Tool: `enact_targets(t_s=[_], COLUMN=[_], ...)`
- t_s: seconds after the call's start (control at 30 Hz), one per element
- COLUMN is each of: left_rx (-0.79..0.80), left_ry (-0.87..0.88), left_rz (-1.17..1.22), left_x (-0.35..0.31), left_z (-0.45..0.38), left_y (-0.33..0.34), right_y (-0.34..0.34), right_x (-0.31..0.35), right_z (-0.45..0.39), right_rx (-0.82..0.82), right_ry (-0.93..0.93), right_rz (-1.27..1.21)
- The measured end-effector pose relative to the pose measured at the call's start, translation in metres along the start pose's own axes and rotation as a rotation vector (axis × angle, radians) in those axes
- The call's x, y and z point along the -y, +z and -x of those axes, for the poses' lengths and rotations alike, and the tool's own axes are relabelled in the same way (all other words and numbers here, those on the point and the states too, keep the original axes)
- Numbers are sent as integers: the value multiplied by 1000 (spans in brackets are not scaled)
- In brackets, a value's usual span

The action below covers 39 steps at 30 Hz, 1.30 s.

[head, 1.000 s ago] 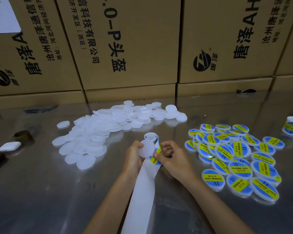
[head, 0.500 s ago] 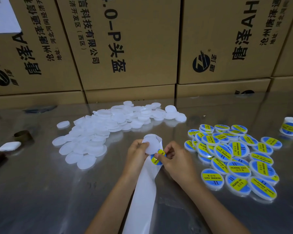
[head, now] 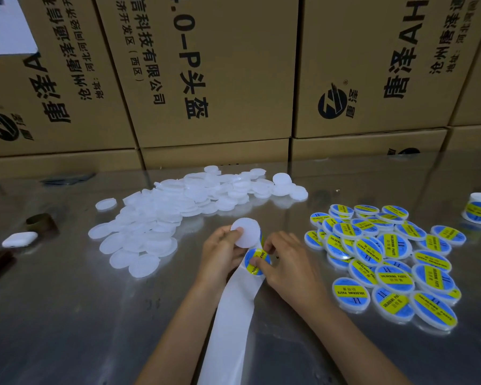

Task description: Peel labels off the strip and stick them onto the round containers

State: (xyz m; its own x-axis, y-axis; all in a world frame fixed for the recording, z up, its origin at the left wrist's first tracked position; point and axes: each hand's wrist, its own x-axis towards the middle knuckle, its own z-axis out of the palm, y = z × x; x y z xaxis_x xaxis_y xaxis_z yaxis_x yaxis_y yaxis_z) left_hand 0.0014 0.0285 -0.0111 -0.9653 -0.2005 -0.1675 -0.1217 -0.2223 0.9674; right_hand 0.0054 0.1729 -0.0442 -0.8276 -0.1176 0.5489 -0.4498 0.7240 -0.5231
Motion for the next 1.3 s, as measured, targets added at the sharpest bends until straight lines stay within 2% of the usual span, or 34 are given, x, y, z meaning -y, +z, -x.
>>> enact_targets(t_s=[0.17, 0.4, 0.5, 0.63, 0.8, 1.03, 1.3], left_rx=[46, -9, -8, -7, 4, -69, 144], left_ry=[93, 130, 125, 85, 44, 133, 203], left_rz=[-93, -135, -117, -77, -22, -2, 77], left_x=[-1, -1, 0, -1, -2, -12, -16], left_z=[6, 8, 8, 9, 11, 14, 25], left_y=[-1, -5, -7, -6, -9, -14, -8], right_y=[-5, -11, -14, -26, -42, -48, -51], right_x=[2, 4, 9, 19, 23, 24, 29], right_z=[0, 2, 3, -1, -7, -11, -12], right_rx=[45, 93, 130, 270, 172, 105, 66], right_ry=[-27, -44, 41, 284, 471, 561, 492], right_rz=[-4, -98, -263, -677, -1028, -1212, -1273])
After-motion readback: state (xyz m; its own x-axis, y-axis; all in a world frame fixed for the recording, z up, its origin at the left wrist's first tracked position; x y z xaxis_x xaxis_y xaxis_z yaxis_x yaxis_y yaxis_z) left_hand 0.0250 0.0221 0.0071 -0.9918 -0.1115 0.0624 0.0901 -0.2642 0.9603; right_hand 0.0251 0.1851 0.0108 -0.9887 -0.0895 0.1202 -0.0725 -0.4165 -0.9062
